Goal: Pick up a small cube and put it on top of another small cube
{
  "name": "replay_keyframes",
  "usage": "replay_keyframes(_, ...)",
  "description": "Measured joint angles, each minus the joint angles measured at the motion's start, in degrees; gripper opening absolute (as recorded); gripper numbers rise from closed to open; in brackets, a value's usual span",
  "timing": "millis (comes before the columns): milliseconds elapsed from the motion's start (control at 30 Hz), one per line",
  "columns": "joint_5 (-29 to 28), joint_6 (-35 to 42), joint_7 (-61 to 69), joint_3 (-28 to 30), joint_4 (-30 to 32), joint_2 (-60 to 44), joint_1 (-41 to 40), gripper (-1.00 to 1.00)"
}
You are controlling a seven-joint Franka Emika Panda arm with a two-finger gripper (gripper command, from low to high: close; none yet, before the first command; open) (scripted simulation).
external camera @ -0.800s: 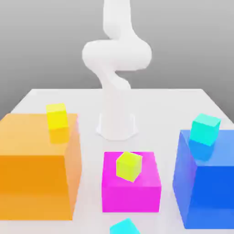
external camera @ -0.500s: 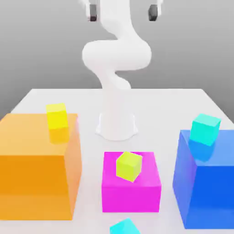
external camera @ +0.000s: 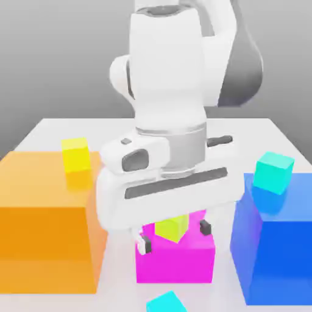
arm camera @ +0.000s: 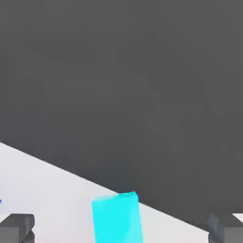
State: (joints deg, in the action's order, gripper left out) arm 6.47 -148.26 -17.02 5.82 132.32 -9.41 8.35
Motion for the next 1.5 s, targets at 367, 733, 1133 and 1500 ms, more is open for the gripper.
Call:
replay_keyframes(367, -0.90, -9.94, 3.81, -1.33, -1.49, -18.09, -1.02, -1.00)
replay_keyframes(733, -2.49, -0.83, 5.57, -0.29, -0.91, -9.31, -0.91, -1.00)
replay_keyframes(1133, -1.33, 21.07, 16.08, -9.05, 1.19, 14.19, 7.03, -1.00)
replay_keyframes(1500, -2.66, 26.17, 19.06, -14.96, 8.64, 28.33, 13.29, -1.00)
